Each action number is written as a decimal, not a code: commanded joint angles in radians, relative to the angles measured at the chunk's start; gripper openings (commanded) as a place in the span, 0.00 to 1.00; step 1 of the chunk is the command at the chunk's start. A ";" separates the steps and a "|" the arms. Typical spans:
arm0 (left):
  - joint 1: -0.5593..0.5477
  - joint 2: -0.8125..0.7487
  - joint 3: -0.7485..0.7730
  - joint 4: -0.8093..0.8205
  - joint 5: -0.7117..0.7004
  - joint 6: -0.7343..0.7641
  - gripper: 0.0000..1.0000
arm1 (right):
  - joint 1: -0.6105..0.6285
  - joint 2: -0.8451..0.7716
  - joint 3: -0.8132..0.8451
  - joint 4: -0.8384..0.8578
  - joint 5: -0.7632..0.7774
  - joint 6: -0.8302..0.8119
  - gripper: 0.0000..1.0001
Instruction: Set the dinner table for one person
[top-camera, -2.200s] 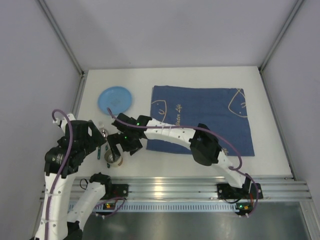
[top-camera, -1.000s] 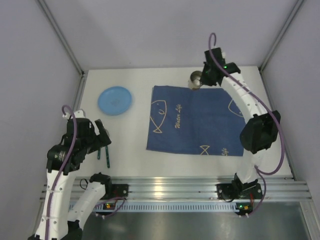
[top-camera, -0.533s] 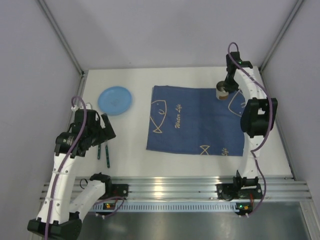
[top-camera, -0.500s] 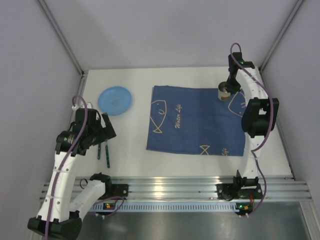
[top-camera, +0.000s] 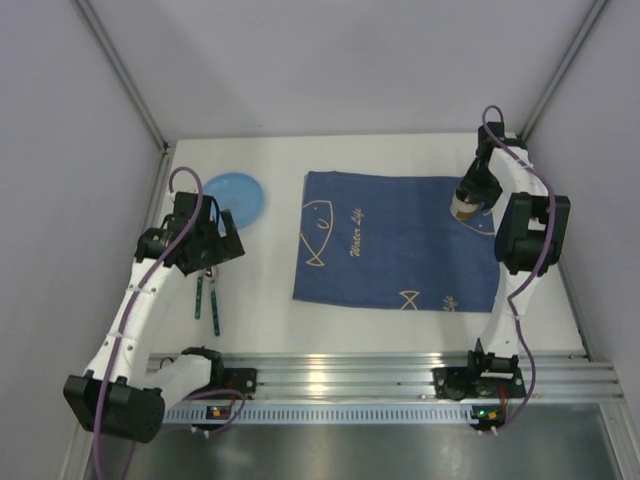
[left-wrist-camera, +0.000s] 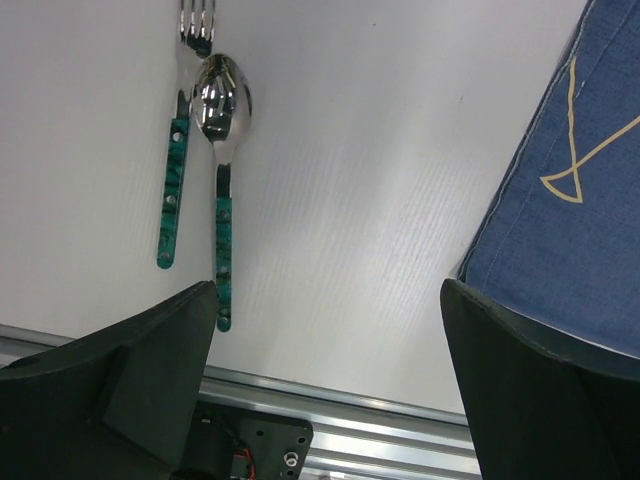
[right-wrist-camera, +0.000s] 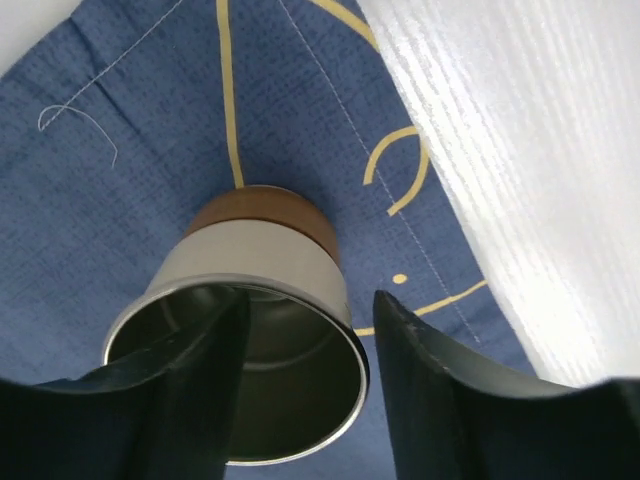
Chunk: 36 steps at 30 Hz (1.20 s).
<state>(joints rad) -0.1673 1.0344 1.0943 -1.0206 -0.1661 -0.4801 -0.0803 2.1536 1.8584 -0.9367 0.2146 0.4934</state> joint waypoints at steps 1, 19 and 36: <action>-0.023 0.067 0.061 0.085 0.020 0.011 0.98 | 0.007 -0.090 -0.033 0.053 -0.027 0.008 0.57; -0.058 0.226 0.150 0.201 -0.009 -0.054 0.98 | 0.017 -0.693 -0.197 -0.051 -0.121 -0.007 1.00; 0.244 0.489 0.078 0.503 0.131 -0.181 0.98 | 0.073 -1.026 -0.686 -0.005 -0.377 -0.027 1.00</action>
<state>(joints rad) 0.0261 1.4841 1.1893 -0.6632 -0.1043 -0.6132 -0.0193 1.1694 1.1442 -0.9443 -0.1219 0.4950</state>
